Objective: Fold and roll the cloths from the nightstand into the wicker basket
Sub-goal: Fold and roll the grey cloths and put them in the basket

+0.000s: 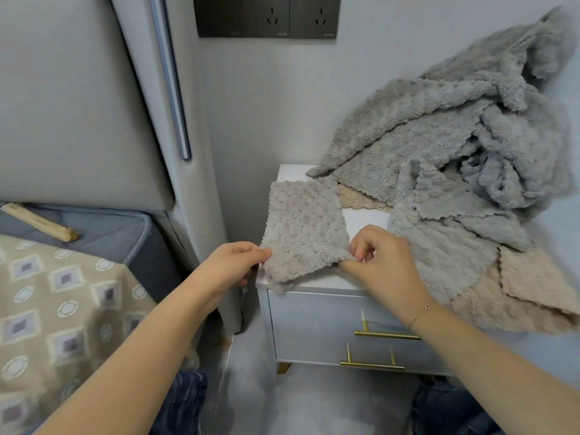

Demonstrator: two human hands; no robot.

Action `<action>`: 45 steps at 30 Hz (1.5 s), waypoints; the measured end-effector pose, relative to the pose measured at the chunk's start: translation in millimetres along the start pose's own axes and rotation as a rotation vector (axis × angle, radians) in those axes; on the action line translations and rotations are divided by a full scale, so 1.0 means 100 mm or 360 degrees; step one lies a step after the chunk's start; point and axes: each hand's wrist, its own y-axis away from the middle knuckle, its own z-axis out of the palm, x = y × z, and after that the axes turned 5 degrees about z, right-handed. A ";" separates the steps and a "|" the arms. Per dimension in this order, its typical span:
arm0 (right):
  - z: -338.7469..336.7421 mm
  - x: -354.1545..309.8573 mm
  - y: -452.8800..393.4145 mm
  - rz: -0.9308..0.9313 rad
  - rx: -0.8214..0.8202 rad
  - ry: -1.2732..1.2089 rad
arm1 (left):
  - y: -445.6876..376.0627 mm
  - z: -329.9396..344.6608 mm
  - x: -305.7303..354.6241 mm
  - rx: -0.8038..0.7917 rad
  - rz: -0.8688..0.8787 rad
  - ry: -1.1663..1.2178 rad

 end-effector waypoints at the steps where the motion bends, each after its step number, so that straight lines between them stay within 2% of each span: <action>1: 0.00 0.01 0.00 0.0053 0.0006 0.0021 | 0.02 0.01 0.01 0.0037 0.0030 -0.0018; 4: -0.03 0.03 0.03 0.0045 -0.0014 0.0219 | 0.06 0.05 0.04 0.0060 0.0049 -0.0012; 8: -0.09 0.05 0.15 -0.0109 -0.0227 0.0466 | 0.07 0.11 0.00 0.0044 -0.0062 0.0032; 10: -0.11 0.07 0.23 -0.0293 -0.0278 0.0503 | 0.09 0.13 0.00 0.0037 -0.0099 0.0168; 12: -0.13 0.09 0.30 -0.0562 -0.0209 0.0613 | 0.12 0.13 0.01 0.0046 -0.0125 0.0301; 17: -0.13 0.25 0.28 -0.0968 -0.0239 0.0847 | 0.16 0.12 -0.07 0.0132 -0.0012 -0.0105; 19: -0.13 0.31 0.28 -0.1096 -0.0341 0.0921 | 0.16 0.12 -0.09 0.0132 -0.0014 0.0053; 21: -0.12 0.35 0.31 -0.1134 -0.0414 0.0958 | 0.18 0.10 -0.10 0.0115 -0.0047 0.0204; 25: -0.08 0.46 0.33 -0.1111 -0.0420 0.0941 | 0.19 0.13 -0.17 0.0239 -0.0027 -0.0035; 28: -0.07 0.48 0.34 -0.1145 -0.0343 0.0884 | 0.25 0.14 -0.23 0.0517 0.0257 -0.0523; 30: -0.06 0.47 0.34 -0.1185 -0.0277 0.0868 | 0.33 0.10 -0.24 0.0700 0.0783 -0.0925; 32: -0.05 0.46 0.31 -0.1238 -0.0255 0.0870 | 0.35 0.06 -0.26 0.0571 0.1390 -0.1229; 34: -0.03 0.50 0.26 -0.1249 -0.0303 0.0858 | 0.29 0.05 -0.35 0.0243 0.1723 -0.1505; 36: 0.00 0.55 0.21 -0.1193 -0.0382 0.0814 | 0.21 0.08 -0.50 0.0009 0.1674 -0.1763; 39: 0.02 0.60 0.17 -0.1120 -0.0386 0.0739 | 0.07 0.09 -0.65 -0.0106 0.1458 -0.1840; 45: -0.01 0.59 0.20 -0.1017 -0.0258 0.0464 | -0.05 0.10 -0.66 0.0118 0.1718 -0.1373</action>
